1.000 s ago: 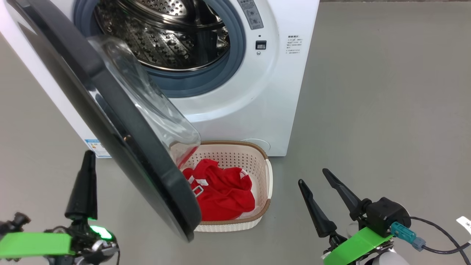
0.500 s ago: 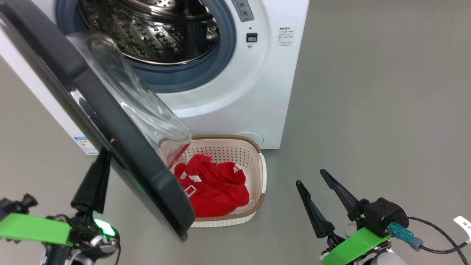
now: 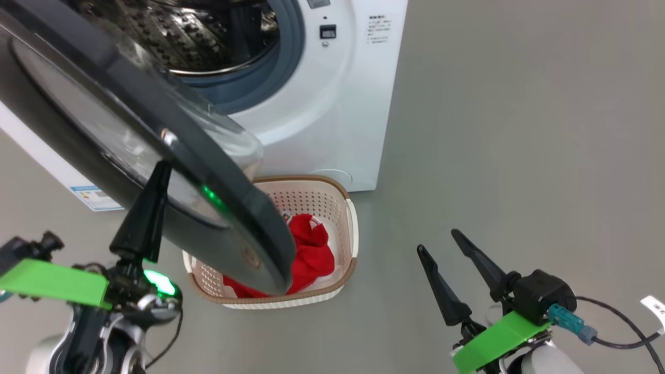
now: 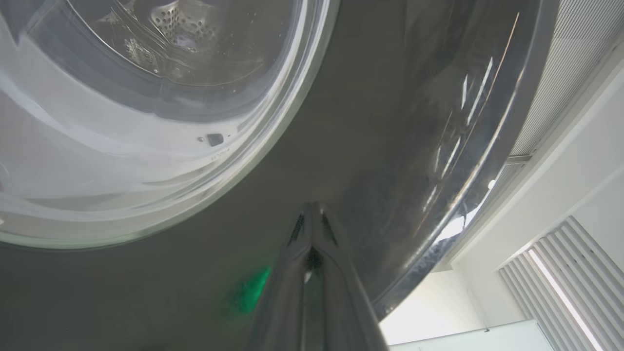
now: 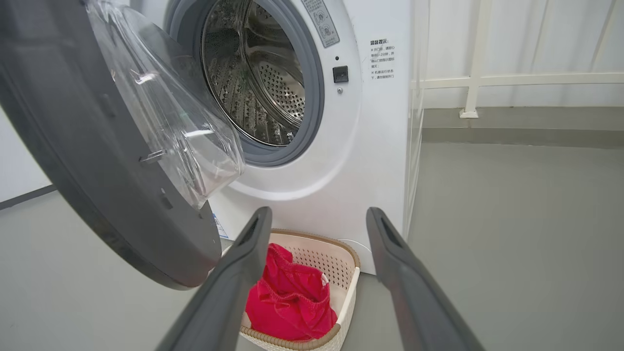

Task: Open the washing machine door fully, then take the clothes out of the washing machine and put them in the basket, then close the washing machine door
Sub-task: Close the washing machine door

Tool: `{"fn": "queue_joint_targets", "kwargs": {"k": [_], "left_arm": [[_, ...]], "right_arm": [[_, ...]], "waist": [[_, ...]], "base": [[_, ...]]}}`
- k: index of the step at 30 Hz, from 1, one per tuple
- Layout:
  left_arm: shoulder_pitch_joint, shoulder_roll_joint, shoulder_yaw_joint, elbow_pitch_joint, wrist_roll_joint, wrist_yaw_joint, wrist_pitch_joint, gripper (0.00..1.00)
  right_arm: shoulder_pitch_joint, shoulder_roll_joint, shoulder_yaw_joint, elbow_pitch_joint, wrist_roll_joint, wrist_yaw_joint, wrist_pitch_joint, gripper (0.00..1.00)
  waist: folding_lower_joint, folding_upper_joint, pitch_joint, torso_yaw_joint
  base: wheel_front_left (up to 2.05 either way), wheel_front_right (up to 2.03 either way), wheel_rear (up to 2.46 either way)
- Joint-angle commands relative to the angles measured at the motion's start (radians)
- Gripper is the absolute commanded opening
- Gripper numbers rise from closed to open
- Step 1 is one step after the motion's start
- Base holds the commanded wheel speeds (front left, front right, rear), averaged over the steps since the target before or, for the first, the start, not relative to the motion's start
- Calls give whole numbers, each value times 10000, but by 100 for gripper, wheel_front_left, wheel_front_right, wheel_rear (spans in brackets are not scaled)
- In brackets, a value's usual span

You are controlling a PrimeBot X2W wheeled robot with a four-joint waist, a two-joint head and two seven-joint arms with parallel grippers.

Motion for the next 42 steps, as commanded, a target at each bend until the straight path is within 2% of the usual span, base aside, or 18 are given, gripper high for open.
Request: {"fn": "queue_joint_targets", "kwargs": {"k": [1,23,30,42], "left_arm": [[-518,109,206,-195,-62,34,-40,0],[-3560,-187,-244,1876,3,-28,-738,0],[-4530,-223,42,2739,-347,-272,-872,0],[-6158,-145,105,3854,-218,-674,-957,0]], "right_arm": [[-378,-1,171,-220,19,33,-63,100],[-810,-116,235,-480,-64,33,-63,100],[-918,-84,308,-538,-96,33,-63,100],[-1098,-40,361,-675,-128,33,-63,100]], "waist": [[0,0,188,-170],[0,0,1310,-782],[0,0,1594,-1075],[0,0,2181,-1319]], "base": [[0,0,0],[0,0,0],[0,0,0],[0,0,0]]}}
